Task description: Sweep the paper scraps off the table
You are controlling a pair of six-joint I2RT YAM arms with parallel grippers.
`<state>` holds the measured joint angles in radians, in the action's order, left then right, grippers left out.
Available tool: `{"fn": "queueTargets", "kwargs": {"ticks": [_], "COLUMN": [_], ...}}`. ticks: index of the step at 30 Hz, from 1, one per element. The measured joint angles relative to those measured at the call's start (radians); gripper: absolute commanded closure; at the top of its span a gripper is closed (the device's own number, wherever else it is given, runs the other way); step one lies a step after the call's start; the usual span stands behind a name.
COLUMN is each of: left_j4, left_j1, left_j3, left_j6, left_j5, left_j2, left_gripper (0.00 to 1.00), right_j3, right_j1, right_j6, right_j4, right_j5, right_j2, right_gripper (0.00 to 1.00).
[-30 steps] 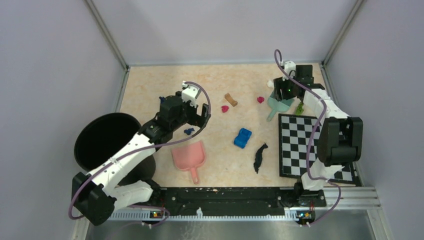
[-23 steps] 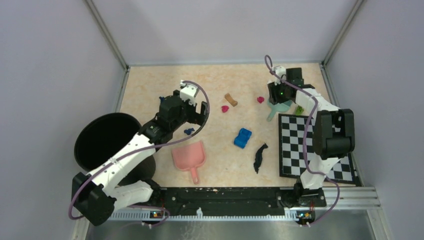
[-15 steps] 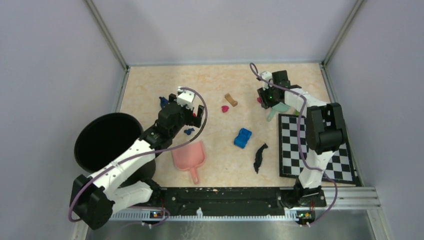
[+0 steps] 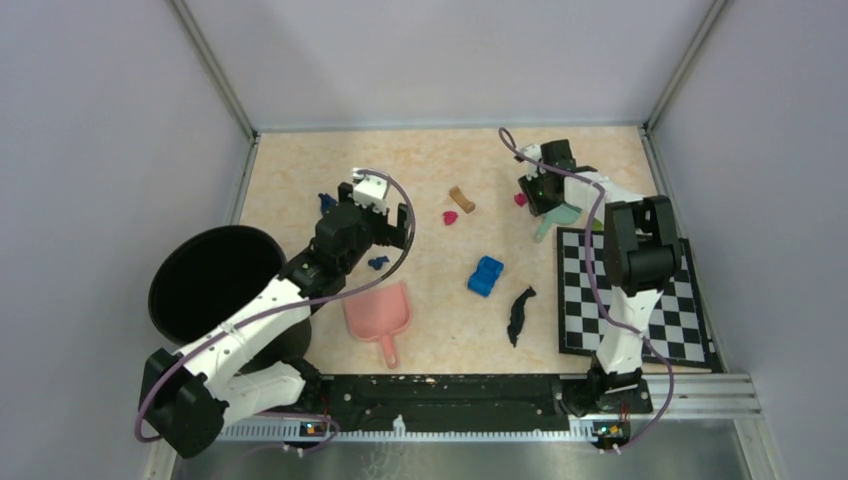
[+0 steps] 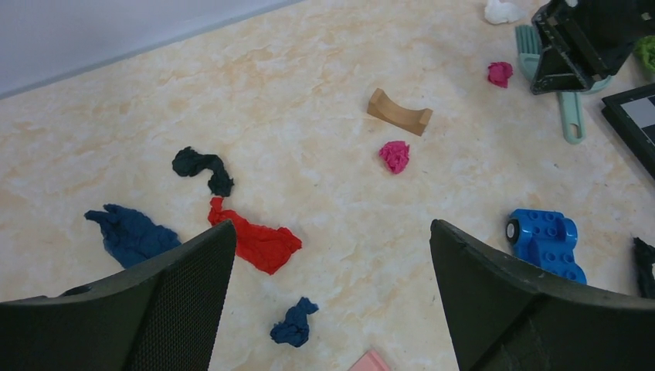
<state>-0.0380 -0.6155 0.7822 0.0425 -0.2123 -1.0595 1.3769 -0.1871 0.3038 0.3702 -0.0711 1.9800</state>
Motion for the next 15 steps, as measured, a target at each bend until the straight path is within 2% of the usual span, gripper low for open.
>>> {"fn": "queueTargets", "kwargs": {"ticks": [4,8,15], "left_j4": [-0.001,0.005,-0.005], "left_j1": [-0.002,-0.002,-0.002], "left_j3": [0.000,0.001,0.001], "left_j6": [-0.007,-0.016,-0.013], "left_j5": [0.053,0.138,0.221], "left_j2": [0.010,0.010,0.010], "left_gripper": [0.12,0.18,0.19], "right_j3": [0.019,0.048,0.075], "right_j1": [0.000,0.000,0.000], "right_j6": [0.000,0.000,0.000], "right_j4": [0.019,0.024,0.031], "right_j5": [0.018,0.029,0.036], "right_j2": [0.021,0.044,0.060], "right_gripper": [0.72,0.77,1.00]}}
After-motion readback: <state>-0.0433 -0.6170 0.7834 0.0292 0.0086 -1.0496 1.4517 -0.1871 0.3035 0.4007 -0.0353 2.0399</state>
